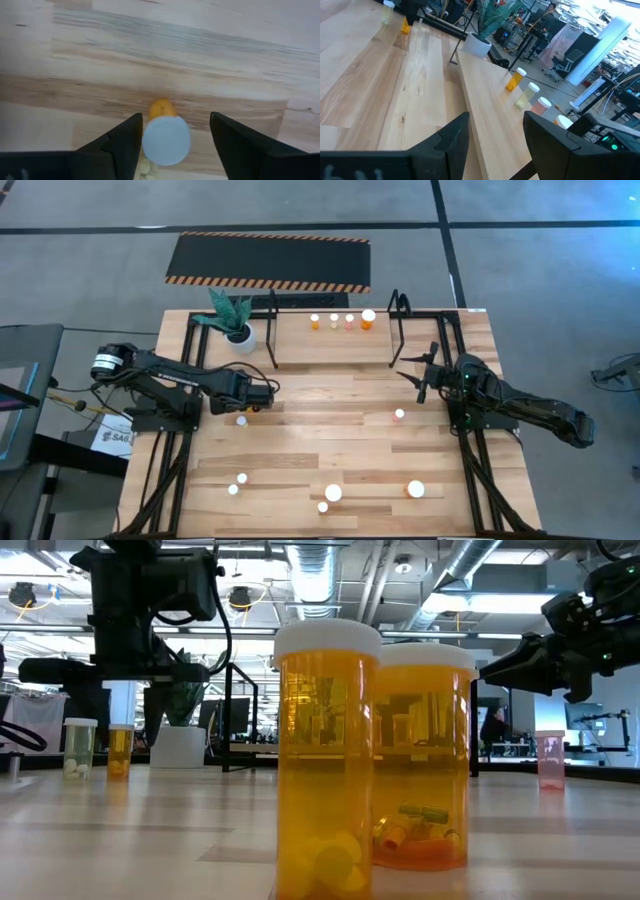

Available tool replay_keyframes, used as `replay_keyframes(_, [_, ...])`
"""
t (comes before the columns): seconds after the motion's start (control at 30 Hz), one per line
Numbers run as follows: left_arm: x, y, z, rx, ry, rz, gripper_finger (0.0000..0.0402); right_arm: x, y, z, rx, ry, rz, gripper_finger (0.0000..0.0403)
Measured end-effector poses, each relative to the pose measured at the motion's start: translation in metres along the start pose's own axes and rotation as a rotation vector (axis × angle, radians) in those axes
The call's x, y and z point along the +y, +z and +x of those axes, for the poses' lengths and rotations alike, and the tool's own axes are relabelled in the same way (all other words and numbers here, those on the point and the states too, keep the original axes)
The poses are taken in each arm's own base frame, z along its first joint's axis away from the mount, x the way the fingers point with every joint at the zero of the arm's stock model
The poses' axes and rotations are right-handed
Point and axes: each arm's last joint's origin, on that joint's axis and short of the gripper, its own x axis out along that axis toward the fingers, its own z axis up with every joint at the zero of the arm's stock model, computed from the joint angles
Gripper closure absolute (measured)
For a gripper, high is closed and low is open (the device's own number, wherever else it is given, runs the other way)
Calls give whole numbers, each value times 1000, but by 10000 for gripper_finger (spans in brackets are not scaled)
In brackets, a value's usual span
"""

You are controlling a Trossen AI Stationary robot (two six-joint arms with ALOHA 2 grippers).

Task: Pick and place medicine bottles onto shelf by color
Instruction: Put the top small orange pill bottle aligned with the other small orange pill bottle on the shelf

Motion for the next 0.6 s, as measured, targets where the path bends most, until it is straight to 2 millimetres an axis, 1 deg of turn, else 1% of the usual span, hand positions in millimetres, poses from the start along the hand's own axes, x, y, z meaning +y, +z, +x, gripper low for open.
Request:
replay_keyframes(0.43, [1,0,0,-3,8,4,290,0,0,0,0,0,0,196])
replay_keyframes(0.6, [1,0,0,-4,6,-13,313,0,0,0,0,0,0,196])
